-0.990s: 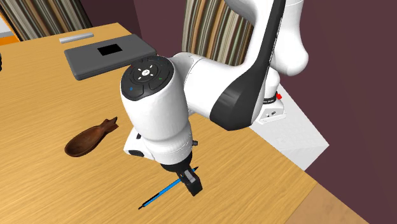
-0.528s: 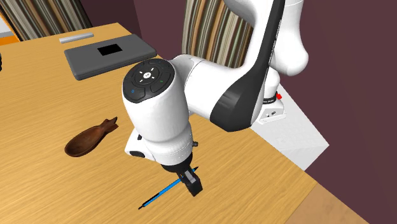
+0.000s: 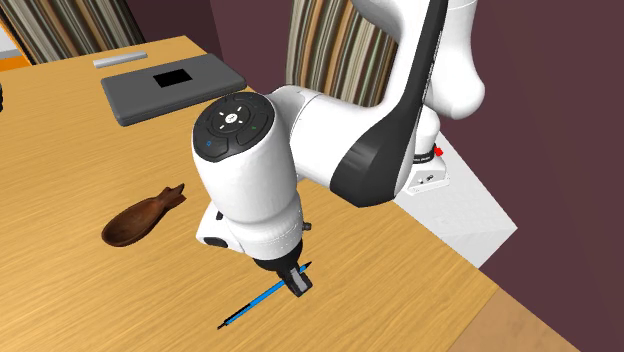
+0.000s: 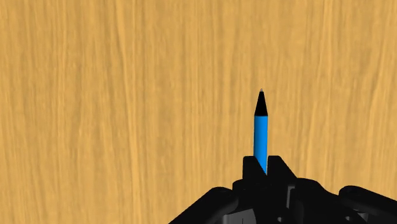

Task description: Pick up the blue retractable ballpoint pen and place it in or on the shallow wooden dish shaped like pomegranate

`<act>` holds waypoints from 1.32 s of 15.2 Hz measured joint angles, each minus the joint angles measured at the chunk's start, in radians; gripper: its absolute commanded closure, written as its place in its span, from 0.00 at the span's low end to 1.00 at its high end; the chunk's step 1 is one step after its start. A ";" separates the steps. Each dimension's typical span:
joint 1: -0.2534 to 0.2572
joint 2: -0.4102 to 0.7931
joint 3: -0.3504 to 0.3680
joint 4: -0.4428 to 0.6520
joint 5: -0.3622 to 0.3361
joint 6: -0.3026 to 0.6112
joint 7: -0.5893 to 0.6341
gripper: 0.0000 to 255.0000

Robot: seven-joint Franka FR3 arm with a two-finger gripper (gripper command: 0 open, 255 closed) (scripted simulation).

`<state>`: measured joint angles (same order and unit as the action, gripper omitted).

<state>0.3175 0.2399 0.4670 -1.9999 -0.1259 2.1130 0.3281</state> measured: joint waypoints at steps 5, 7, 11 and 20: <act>-0.002 -0.015 0.003 0.009 0.009 -0.022 -0.005 1.00; -0.004 -0.028 0.005 0.022 0.016 -0.046 -0.011 1.00; -0.006 -0.051 0.009 0.047 0.030 -0.091 -0.018 1.00; -0.014 -0.100 0.012 0.117 0.057 -0.204 -0.041 1.00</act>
<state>0.3036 0.1397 0.4793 -1.8832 -0.0685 1.9092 0.2874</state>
